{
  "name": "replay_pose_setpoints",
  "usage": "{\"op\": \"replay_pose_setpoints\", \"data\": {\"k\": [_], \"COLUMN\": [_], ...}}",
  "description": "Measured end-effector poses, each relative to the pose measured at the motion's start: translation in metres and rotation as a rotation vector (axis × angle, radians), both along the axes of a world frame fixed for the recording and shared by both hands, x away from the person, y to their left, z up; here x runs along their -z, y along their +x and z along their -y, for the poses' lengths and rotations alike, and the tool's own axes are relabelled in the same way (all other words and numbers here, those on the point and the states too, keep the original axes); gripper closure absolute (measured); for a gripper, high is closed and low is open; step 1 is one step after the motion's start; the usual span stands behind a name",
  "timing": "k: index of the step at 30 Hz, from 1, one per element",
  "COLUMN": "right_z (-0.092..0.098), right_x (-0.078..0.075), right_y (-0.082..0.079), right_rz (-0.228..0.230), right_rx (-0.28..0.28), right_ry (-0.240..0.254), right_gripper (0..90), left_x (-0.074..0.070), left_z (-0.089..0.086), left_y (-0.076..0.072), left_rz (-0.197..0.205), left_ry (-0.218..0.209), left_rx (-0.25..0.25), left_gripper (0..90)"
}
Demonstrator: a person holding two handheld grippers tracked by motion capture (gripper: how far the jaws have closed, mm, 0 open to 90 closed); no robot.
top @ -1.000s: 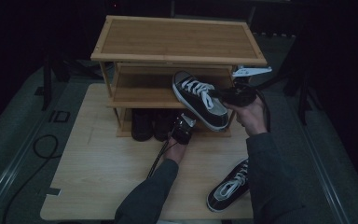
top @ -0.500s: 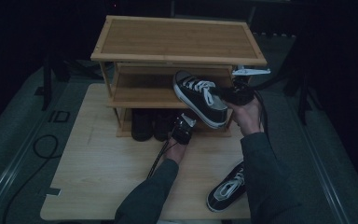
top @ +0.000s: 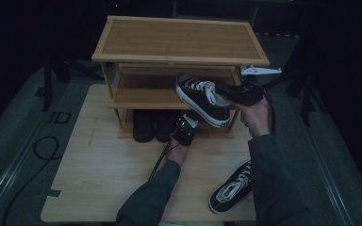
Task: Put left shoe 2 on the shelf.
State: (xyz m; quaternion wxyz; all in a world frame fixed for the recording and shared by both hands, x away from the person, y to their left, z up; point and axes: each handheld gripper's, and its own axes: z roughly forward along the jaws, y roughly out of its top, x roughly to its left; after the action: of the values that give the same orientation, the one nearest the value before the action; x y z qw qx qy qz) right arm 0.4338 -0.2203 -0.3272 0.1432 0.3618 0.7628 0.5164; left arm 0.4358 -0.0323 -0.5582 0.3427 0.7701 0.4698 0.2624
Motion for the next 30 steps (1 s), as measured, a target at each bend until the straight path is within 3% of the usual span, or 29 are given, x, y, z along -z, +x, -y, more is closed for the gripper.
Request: {"op": "replay_pose_setpoints", "data": {"k": [12, 19, 27, 30], "right_z": [0.023, 0.037, 0.05, 0.05], "right_x": [-0.012, -0.003, 0.006, 0.012], "right_y": [-0.016, -0.03, -0.048, -0.057], "right_rz": [0.04, 0.039, 0.044, 0.041], "right_rx": [0.006, 0.046, 0.118, 0.086], "right_ry": [0.039, -0.021, -0.075, -0.098], "right_gripper": [69.8, 68.0, 75.3, 80.2], "left_x": [0.0, 0.0, 0.0, 0.0], "left_z": [0.0, 0.0, 0.0, 0.0], "left_y": [0.0, 0.0, 0.0, 0.0], "left_rz": [0.0, 0.0, 0.0, 0.0], "left_ry": [-0.003, -0.003, -0.005, -0.003], "left_rx": [0.001, 0.0, 0.0, 0.0], "left_gripper": [89.4, 89.4, 89.4, 89.4]}}
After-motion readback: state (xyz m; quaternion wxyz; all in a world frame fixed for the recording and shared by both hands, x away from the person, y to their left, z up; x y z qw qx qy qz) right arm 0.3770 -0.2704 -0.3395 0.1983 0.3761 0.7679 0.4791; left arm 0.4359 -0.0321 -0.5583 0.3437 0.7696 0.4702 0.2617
